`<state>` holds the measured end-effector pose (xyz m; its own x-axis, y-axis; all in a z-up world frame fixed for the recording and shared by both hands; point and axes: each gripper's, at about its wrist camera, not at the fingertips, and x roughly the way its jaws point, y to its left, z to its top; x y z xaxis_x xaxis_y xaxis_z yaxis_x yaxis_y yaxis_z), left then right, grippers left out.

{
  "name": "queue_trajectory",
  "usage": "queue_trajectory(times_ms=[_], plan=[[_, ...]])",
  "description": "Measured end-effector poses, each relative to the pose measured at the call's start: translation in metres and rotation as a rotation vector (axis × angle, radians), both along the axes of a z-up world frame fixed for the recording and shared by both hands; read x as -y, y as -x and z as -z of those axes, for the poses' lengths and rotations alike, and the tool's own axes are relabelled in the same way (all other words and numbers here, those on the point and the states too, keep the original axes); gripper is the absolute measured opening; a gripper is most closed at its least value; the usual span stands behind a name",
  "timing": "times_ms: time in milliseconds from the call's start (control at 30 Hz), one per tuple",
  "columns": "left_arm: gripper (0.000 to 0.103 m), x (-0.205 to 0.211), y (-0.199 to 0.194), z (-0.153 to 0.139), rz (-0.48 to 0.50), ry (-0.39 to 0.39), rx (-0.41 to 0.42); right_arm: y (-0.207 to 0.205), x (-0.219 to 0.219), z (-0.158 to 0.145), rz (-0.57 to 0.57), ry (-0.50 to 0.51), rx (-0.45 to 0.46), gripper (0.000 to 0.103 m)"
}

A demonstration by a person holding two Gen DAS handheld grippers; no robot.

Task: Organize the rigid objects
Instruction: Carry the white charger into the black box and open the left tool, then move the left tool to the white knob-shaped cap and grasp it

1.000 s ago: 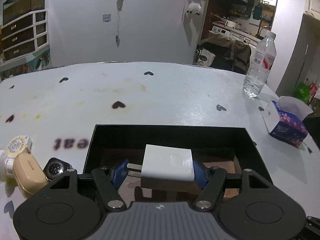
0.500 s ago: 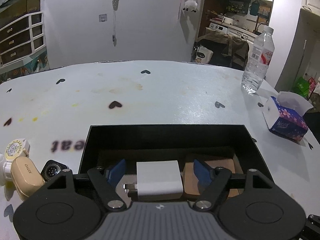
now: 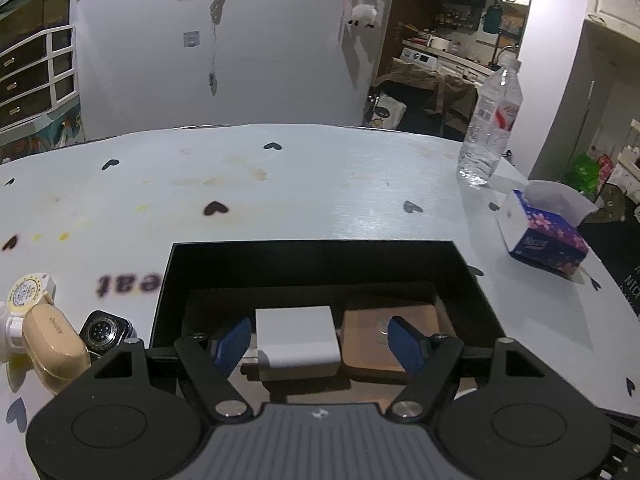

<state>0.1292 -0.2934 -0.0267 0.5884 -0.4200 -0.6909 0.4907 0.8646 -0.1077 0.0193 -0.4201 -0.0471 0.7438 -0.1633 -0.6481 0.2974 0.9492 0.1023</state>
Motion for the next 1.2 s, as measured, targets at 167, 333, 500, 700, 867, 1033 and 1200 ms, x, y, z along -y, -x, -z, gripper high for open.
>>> queue_trajectory(times_ms=[167, 333, 500, 700, 867, 1033, 1200], plan=[[0.086, -0.003, 0.01, -0.004, 0.02, -0.004, 0.017, 0.0, 0.0, 0.0, 0.0, 0.001, 0.0, 0.008], [0.097, -0.01, 0.022, -0.012, 0.032, 0.01, 0.036, 0.0, 0.0, 0.0, 0.0, 0.0, 0.0, 0.008], [0.103, -0.018, 0.036, -0.019, 0.042, 0.028, 0.064, 0.0, 0.0, 0.0, 0.0, 0.001, 0.0, 0.008], [0.103, -0.027, 0.05, -0.025, 0.056, 0.037, 0.09, 0.0, 0.0, 0.0, 0.0, 0.001, 0.0, 0.008], [0.103, -0.04, 0.061, -0.028, 0.051, 0.042, 0.118, 0.0, 0.0, 0.0, 0.0, 0.001, 0.0, 0.008], [0.103, -0.057, 0.07, -0.028, 0.044, 0.048, 0.144, 0.0, 0.0, 0.0, 0.0, 0.002, 0.0, 0.008], [0.103, -0.074, 0.08, -0.026, 0.052, 0.055, 0.159, 0.0, 0.001, 0.0, 0.001, 0.003, 0.0, 0.008]])
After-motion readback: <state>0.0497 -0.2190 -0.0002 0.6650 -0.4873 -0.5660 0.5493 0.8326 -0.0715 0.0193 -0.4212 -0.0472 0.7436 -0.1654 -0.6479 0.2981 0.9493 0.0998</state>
